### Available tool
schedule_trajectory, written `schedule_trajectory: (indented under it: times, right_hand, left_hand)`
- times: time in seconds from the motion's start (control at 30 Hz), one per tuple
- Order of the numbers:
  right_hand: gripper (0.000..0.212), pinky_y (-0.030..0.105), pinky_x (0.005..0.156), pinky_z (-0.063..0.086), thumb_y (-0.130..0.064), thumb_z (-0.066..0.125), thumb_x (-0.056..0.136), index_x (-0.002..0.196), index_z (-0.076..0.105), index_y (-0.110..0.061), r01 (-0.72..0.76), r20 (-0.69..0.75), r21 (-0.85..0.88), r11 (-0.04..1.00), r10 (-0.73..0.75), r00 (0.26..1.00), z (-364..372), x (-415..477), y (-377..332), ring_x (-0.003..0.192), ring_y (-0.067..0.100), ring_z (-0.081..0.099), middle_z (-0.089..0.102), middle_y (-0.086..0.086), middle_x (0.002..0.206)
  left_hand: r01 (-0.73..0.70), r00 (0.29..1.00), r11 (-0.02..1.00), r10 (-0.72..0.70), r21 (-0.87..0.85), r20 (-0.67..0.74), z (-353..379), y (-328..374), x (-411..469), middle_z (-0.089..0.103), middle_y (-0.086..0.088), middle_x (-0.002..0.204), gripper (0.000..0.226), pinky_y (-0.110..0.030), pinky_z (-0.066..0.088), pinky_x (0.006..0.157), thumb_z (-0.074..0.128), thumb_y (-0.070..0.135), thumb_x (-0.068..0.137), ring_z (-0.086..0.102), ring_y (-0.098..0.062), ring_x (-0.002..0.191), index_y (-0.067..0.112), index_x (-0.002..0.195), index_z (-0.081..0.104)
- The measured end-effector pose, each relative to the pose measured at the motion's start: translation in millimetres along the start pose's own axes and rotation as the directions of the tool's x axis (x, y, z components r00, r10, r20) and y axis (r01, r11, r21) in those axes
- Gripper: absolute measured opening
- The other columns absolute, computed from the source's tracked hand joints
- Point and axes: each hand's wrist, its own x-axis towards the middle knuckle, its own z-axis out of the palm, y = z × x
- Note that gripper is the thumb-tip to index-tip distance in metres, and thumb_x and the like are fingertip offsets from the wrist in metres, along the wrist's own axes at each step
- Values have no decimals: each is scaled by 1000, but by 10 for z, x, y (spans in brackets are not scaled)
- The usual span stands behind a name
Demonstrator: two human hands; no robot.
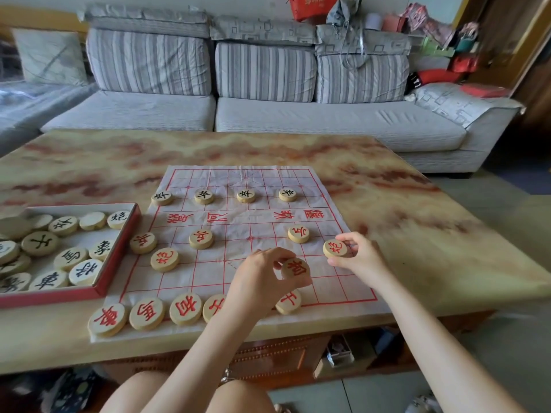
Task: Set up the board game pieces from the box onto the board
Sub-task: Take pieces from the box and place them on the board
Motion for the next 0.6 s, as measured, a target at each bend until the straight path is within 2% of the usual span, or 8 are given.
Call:
schedule_trajectory:
  times: [0.07, 0.17, 0.23, 0.37, 0.5, 0.6]
  right_hand:
    - [50, 13, 72, 43, -10, 83, 63, 108, 61, -14, 5, 9, -9, 1000, -5, 1000, 30, 18, 14, 81, -1, 54, 65, 3, 105]
    - [52, 38, 93, 45, -17, 85, 60, 107, 63, -16, 5, 2, -63, 998, -5, 1000, 71, 52, 11, 100, 20, 57, 63, 8, 110]
    - [55, 44, 99, 41, -22, 85, 60, 110, 62, -17, -2, 7, -119, 993, 3, 1000, 94, 48, 12, 108, 29, 54, 59, 10, 112]
    - [57, 42, 102, 39, -22, 83, 64, 116, 62, -18, -13, -39, -90, 996, 10, 999, 55, -29, 16, 112, 27, 49, 52, 6, 113]
    - [43, 28, 91, 40, -21, 78, 71, 112, 65, -21, 2, -95, -27, 1000, -4, 995, -38, -145, -4, 104, 16, 46, 54, 2, 114]
    - [35, 26, 89, 36, -23, 72, 77, 111, 64, -24, 14, -96, -21, 1000, -16, 995, -78, -238, -28, 106, 16, 43, 49, -5, 109]
  left_hand:
    - [3, 1000, 1000, -3, 10, 1, 12, 5, -7, 63, 10, 99, 50, -22, 47, 78, 72, 54, 65, 56, -4, 90, 32, 109, 61]
    - [11, 1000, 1000, -11, 21, -1, 20, -1, -19, 61, 11, 98, 51, -18, 43, 75, 72, 55, 65, 54, -4, 89, 33, 109, 61]
    - [11, 1000, 999, -11, 34, 6, 35, -5, -25, 60, 11, 98, 52, -18, 43, 76, 72, 56, 64, 54, -4, 91, 33, 110, 61]
    - [-29, 1000, 997, 28, 65, 10, 97, 10, -33, 56, 16, 94, 52, -18, 37, 79, 72, 56, 63, 49, -7, 99, 32, 109, 63]
    - [-116, 992, 975, 124, 191, -30, 223, 54, -50, 61, 13, 106, 53, -24, 34, 90, 66, 61, 65, 41, -11, 104, 32, 109, 64]
    - [-157, 986, 956, 166, 250, -18, 324, 83, -88, 59, 15, 106, 55, -24, 28, 91, 60, 69, 65, 39, -10, 104, 35, 108, 63]
